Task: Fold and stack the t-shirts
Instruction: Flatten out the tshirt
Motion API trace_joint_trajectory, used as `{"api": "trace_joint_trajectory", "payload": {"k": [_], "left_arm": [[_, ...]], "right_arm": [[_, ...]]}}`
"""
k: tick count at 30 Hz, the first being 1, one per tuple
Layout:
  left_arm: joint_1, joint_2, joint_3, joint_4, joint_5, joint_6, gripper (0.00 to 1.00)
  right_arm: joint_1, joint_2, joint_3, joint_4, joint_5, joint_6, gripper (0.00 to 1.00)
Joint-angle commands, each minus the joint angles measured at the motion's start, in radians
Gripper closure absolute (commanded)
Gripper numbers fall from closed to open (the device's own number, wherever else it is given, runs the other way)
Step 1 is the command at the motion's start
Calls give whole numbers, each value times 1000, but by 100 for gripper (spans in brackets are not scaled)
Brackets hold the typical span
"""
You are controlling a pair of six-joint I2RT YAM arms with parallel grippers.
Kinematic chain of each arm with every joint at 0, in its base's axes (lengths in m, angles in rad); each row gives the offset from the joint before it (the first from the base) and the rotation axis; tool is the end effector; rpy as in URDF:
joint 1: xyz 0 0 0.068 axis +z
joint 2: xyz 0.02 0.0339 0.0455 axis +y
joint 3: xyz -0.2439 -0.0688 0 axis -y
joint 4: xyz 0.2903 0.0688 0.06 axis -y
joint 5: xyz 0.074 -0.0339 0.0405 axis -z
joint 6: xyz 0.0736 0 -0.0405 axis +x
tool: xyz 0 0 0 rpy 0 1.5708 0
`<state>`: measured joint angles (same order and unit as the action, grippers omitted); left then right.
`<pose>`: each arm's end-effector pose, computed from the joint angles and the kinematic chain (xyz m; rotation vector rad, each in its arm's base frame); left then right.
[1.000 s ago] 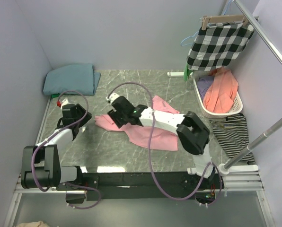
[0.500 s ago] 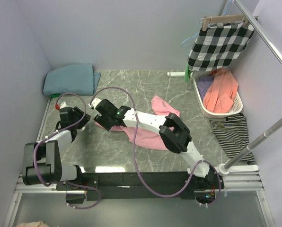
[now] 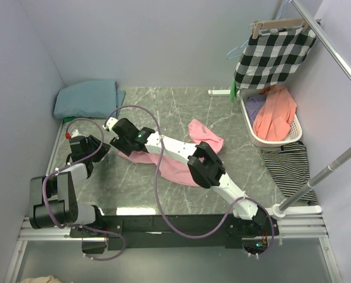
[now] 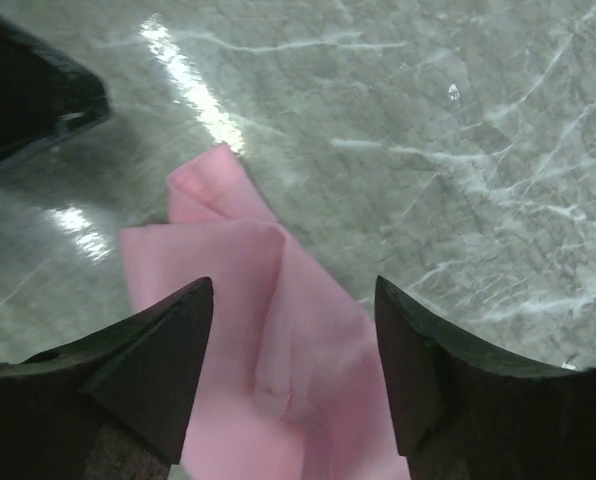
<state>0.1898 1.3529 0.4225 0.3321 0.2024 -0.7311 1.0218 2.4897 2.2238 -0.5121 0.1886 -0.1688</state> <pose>0.3068 0.0439 0.0724 -0.8720 2.0238 -0.5263 0.3322 0.5165 0.1404 -1.2347 1.9882 0.2036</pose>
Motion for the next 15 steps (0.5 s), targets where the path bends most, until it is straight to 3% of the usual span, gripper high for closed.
{"api": "trace_joint_trajectory", "payload": {"k": [1, 4, 8, 10, 11, 15], "left_arm": [[8, 6, -4, 53, 31, -16, 57], [7, 8, -2, 53, 34, -16, 57], [8, 11, -2, 56, 37, -14, 57], [10, 15, -1, 56, 41, -14, 58], [8, 15, -1, 61, 46, -14, 58], [10, 25, 1, 71, 68, -11, 60]], "right_arm": [[-28, 41, 57, -14, 6, -21, 30], [-37, 47, 44, -5, -1, -18, 42], [-51, 54, 46, -9, -3, -14, 67], [-58, 44, 34, -5, -2, -15, 85], [-58, 35, 24, 3, 3, -15, 99], [-58, -104, -120, 70, 46, -14, 100]]}}
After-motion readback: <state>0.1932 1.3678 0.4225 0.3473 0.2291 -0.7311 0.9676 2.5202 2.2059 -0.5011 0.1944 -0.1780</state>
